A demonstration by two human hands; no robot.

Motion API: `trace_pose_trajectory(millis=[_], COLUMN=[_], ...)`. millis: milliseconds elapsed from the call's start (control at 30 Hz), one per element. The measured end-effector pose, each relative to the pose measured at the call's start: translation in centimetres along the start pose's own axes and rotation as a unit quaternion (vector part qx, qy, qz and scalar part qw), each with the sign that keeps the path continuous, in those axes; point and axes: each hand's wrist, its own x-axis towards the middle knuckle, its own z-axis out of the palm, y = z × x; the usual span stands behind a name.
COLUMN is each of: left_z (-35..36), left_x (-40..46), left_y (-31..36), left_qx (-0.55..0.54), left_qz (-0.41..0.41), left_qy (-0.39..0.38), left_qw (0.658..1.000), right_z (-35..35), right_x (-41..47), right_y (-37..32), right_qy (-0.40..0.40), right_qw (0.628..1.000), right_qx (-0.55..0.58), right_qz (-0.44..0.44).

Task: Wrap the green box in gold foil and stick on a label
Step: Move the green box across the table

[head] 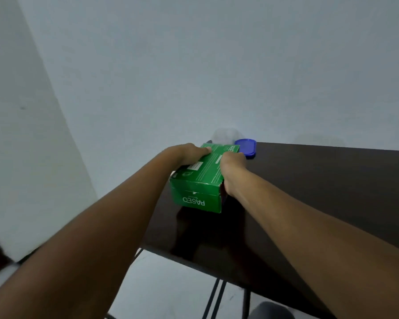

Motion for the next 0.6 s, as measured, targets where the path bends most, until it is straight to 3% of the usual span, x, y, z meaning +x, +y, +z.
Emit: trace_pose_trajectory(millis=[233, 467, 600], left_z=[-0.6, -1.1, -0.9], left_x=[1.3, 2.8, 2.4], left_y=[-4.7, -4.2, -2.2], left_qx=[-0.031, -0.008, 0.022], left_qz=[-0.019, -0.013, 0.029], left_qy=[0.036, 0.015, 0.063], left_qw=[0.999, 1.0, 0.997], right_z=[5.5, 3.2, 1.1], right_x=[5.0, 1.2, 2.2], right_y=[4.0, 2.3, 1.8], right_qy=[0.013, -0.002, -0.011], right_qw=[1.0, 0.999, 0.998], right_qx=[-0.019, -0.04, -0.053], right_qz=[-0.014, 0.012, 0.004])
